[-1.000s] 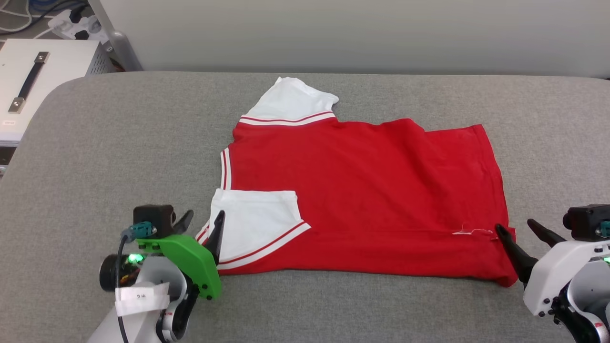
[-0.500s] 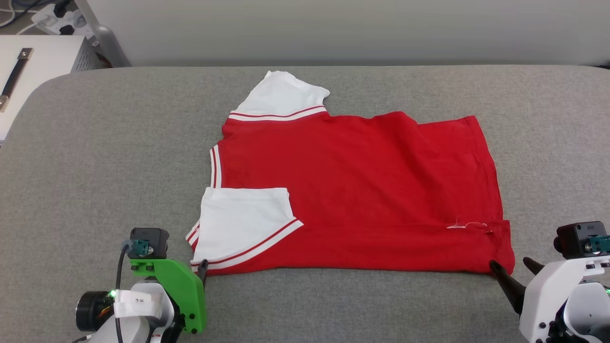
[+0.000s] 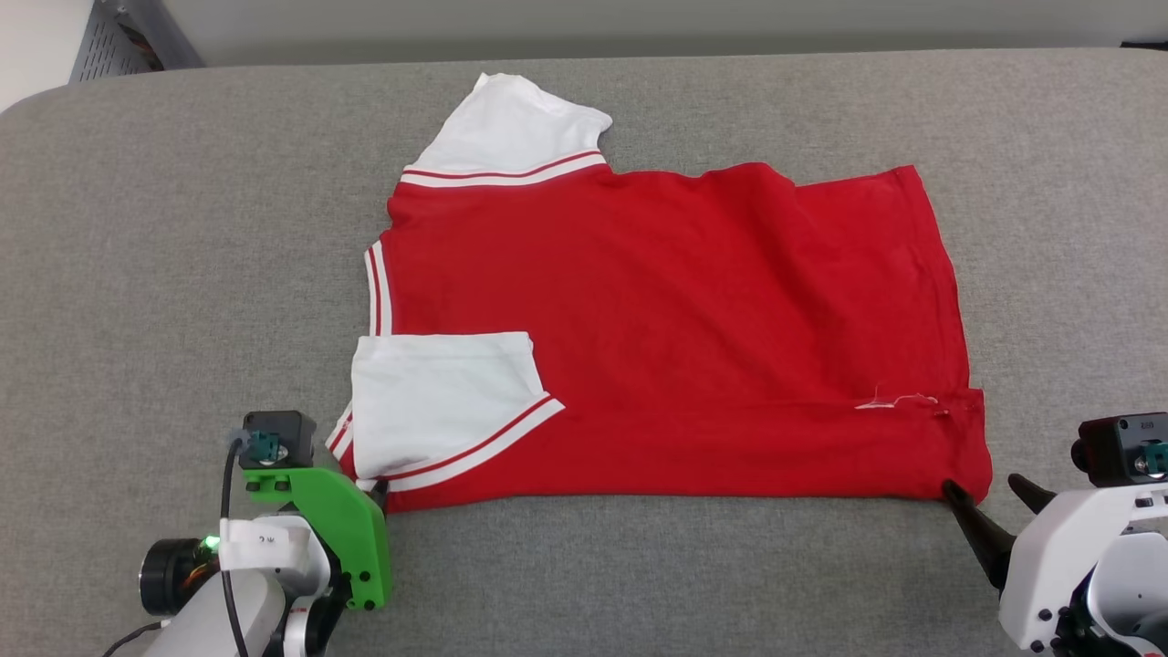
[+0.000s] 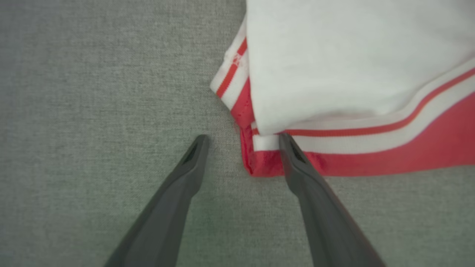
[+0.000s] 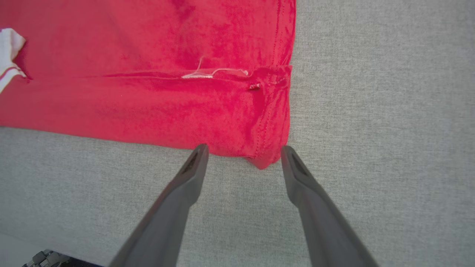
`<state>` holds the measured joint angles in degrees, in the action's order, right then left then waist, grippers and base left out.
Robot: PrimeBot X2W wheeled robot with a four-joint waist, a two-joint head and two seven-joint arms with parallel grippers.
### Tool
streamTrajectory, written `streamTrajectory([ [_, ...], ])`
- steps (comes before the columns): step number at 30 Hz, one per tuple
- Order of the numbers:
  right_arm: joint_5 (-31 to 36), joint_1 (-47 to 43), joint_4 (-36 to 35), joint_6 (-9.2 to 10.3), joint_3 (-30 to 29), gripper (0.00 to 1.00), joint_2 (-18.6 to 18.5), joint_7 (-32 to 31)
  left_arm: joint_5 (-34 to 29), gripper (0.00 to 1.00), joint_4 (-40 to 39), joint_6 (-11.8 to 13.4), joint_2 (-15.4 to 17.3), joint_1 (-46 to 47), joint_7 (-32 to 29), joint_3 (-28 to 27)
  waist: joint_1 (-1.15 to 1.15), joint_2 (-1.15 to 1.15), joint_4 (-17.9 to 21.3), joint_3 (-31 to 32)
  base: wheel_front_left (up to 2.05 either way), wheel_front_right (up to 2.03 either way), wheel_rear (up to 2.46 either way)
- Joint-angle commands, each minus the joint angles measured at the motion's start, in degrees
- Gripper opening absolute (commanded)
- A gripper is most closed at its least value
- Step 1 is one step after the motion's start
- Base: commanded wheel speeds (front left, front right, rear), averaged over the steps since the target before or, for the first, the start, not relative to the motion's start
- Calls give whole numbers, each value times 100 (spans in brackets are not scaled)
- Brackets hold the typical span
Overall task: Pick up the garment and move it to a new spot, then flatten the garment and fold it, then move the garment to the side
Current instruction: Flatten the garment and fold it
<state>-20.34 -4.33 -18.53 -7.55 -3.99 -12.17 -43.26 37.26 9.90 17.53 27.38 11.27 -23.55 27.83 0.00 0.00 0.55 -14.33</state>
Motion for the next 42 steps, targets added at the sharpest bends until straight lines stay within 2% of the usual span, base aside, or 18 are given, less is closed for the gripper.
streamTrajectory([
  [1,37,68,-8,6,-22,100,13,30,68,26,234,-62,-78,-66,-228,158,0,0,-4,-36,0,0,0],
  [2,65,76,2,6,-29,100,4,28,85,0,258,-94,-80,-50,-274,181,0,0,-11,-36,0,0,0],
  [10,530,112,206,6,-233,100,2,-168,109,0,3,-203,-120,-68,-17,180,0,0,-176,150,0,0,0],
  [23,1337,664,1129,6,-432,100,346,-250,-134,0,-1003,49,107,-107,38,166,0,0,-469,64,0,0,0],
  [33,1251,692,1708,6,-281,100,466,-330,-129,0,-1088,72,125,-122,-11,218,0,0,-489,-55,0,0,0],
  [34,1167,681,1765,6,-239,91,477,-368,-121,0,-1069,67,130,-122,-21,221,0,0,-486,-60,0,0,0],
  [35,1116,673,1800,6,-196,38,463,-388,-116,0,-1054,62,133,-120,-25,223,0,0,-483,-61,0,0,0],
  [36,1068,672,1832,6,-162,0,435,-381,-113,0,-1037,60,137,-116,-28,225,0,0,-480,-58,0,0,0],
  [42,940,714,1944,6,-111,0,238,-234,-66,0,-936,46,151,-156,-46,238,0,0,-452,86,0,0,0],
])
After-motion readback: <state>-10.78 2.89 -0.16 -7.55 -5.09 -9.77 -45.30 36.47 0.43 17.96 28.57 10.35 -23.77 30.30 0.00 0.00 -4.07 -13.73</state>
